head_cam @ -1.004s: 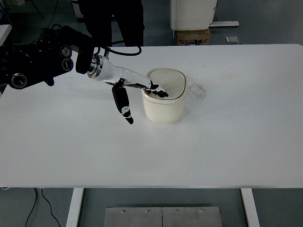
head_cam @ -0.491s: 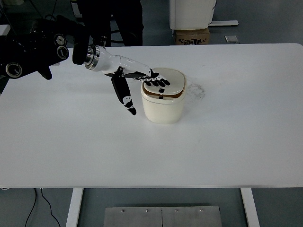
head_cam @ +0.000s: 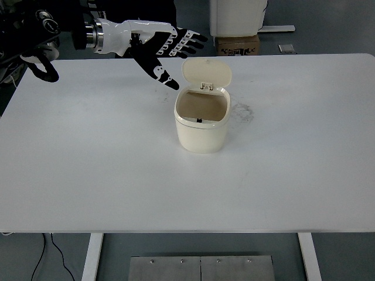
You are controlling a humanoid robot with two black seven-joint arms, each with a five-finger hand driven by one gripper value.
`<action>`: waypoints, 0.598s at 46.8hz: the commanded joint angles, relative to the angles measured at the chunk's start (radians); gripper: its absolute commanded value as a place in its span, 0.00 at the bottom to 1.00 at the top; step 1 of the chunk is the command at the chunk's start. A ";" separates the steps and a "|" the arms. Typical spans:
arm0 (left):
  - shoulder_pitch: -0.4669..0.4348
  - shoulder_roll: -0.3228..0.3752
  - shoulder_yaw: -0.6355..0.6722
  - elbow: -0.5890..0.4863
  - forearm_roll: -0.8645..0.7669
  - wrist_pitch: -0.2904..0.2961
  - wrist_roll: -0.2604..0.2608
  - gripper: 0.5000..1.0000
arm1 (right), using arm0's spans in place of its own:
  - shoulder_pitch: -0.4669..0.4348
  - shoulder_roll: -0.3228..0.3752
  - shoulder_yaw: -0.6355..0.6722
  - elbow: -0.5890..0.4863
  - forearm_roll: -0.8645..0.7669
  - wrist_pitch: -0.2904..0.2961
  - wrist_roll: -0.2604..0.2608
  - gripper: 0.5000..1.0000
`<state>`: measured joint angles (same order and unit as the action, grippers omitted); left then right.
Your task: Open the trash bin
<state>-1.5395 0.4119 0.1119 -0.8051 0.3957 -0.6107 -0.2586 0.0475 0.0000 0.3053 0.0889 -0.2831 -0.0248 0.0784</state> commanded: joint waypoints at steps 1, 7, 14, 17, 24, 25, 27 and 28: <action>0.018 0.001 -0.005 0.024 -0.081 0.000 -0.002 1.00 | 0.000 0.000 0.000 0.000 0.001 0.000 0.000 0.98; 0.056 0.002 -0.029 0.044 -0.193 0.014 -0.005 1.00 | 0.000 0.000 0.000 0.000 0.001 0.000 0.000 0.98; 0.125 0.021 -0.081 0.050 -0.299 0.117 -0.007 1.00 | 0.000 0.000 0.000 0.000 0.001 0.000 0.000 0.98; 0.159 0.028 -0.116 0.053 -0.336 0.158 -0.010 1.00 | 0.000 0.000 0.000 0.000 -0.001 0.000 0.000 0.98; 0.262 0.039 -0.230 0.093 -0.406 0.207 -0.010 1.00 | 0.000 0.000 0.000 0.000 0.001 0.000 0.000 0.98; 0.278 0.042 -0.247 0.102 -0.411 0.209 -0.010 1.00 | 0.000 0.000 0.000 0.000 0.001 0.000 0.000 0.98; 0.312 0.045 -0.284 0.116 -0.417 0.209 -0.011 1.00 | 0.000 0.000 0.000 0.000 0.001 0.000 0.000 0.98; 0.329 0.045 -0.305 0.125 -0.422 0.209 -0.011 1.00 | 0.000 0.000 0.000 0.000 0.001 0.000 0.000 0.98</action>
<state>-1.2562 0.4537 -0.1395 -0.7011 -0.0147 -0.4026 -0.2686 0.0473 0.0000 0.3053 0.0889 -0.2828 -0.0247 0.0784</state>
